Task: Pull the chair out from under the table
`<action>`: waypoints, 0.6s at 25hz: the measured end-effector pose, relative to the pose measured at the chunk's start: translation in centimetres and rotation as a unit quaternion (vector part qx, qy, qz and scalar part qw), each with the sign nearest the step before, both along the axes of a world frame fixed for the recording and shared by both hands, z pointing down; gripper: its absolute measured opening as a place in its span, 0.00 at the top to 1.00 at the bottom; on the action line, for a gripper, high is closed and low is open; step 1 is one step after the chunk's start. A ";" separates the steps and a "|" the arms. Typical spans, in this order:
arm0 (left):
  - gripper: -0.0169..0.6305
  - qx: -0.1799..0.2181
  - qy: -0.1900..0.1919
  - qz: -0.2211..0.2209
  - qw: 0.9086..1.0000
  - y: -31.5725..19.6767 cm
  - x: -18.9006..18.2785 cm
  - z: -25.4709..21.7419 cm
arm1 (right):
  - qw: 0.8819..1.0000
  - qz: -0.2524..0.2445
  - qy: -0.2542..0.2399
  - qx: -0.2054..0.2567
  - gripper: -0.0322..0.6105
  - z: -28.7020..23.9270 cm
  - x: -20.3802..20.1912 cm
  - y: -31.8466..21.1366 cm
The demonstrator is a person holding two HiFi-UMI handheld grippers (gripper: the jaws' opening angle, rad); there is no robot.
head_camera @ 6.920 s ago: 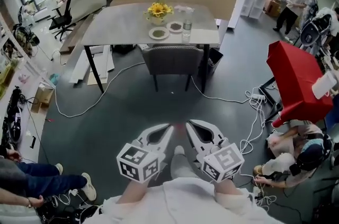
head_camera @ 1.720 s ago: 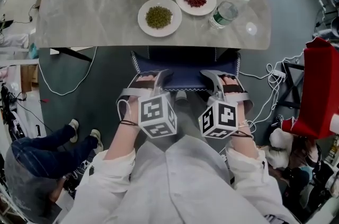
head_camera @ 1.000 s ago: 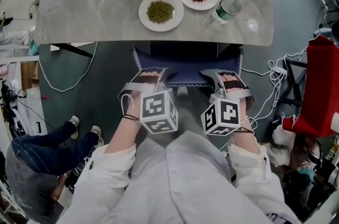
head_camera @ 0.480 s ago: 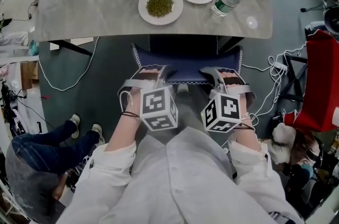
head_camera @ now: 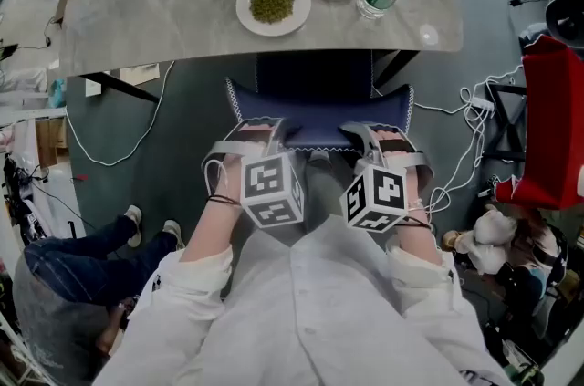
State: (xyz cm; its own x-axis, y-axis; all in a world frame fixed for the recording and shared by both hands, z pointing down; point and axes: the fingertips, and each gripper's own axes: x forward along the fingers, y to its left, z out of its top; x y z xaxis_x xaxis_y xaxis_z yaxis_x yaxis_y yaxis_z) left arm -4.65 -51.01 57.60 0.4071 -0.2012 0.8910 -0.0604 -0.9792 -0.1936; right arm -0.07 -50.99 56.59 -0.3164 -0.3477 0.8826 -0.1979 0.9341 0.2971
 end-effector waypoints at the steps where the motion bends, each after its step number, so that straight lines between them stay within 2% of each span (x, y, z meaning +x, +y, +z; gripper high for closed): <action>1: 0.78 -0.001 -0.003 0.001 1.000 0.4 -0.1 0.0 | 1.000 0.002 0.000 0.000 0.78 0.0 -0.1 0.5; 10: 0.78 0.005 -0.005 -0.021 1.000 5.1 0.6 -1.2 | 1.000 -0.020 -0.008 0.003 0.78 -1.1 0.7 5.1; 15: 0.78 0.006 -0.008 -0.036 0.999 10.1 0.9 -1.0 | 0.999 -0.036 -0.010 -0.001 0.78 -1.0 1.0 9.9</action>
State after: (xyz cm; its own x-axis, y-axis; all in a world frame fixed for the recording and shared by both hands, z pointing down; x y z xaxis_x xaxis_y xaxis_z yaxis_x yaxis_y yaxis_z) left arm -3.77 -40.94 56.55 0.3760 -0.2404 0.8949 -0.1275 -0.9700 -0.2070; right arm 0.88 -41.08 55.60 -0.3588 -0.3215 0.8763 -0.1355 0.9468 0.2919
